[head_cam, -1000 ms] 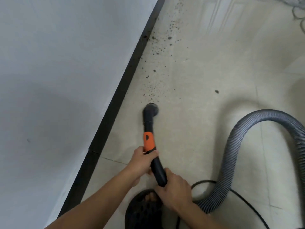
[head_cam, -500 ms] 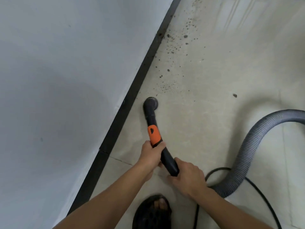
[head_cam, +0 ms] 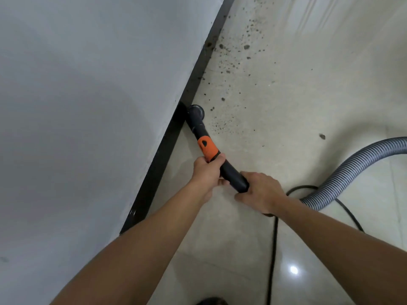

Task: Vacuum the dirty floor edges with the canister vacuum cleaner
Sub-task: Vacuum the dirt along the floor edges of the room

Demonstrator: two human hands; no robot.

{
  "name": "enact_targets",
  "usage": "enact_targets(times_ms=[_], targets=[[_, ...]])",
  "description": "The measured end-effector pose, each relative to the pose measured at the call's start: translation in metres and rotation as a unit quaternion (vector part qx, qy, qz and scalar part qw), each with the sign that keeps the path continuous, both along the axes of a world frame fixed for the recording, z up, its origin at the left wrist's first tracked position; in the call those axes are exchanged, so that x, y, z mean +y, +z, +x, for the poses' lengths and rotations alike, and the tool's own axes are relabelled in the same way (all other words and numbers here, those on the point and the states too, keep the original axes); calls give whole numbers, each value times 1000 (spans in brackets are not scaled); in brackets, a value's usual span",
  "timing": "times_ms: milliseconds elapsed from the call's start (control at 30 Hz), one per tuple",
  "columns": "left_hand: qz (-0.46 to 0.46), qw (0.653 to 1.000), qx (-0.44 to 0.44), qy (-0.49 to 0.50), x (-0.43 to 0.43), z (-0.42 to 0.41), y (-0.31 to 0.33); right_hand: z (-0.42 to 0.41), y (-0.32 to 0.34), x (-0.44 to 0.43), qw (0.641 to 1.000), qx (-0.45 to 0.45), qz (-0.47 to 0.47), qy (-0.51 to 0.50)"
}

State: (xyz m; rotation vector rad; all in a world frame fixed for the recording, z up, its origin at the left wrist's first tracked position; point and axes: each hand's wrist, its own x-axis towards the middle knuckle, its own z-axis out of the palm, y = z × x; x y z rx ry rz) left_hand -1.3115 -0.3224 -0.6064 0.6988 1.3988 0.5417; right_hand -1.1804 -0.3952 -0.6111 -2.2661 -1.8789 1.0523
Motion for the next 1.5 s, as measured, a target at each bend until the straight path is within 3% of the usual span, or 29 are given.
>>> enact_targets(times_ms=[333,500,667,867,1333,1500], targets=[[10,1000,-5,-11,62,7,14,-8,8,55,994,59,-11,-87],[22,998,45,-34,2,-35,-1,-45,3,-10,996,72,-4,-55],[7,999,30,-20,-88,-78,-4,-76,-2,-94,999,43,23,-6],[-13,999,21,-27,-142,-85,-1,-81,3,-145,1000,27,-11,0],[30,999,-5,-45,33,25,1,-1,2,17,993,-7,16,-113],[37,997,30,-66,45,16,11,-15,5,27,989,24,6,-143]])
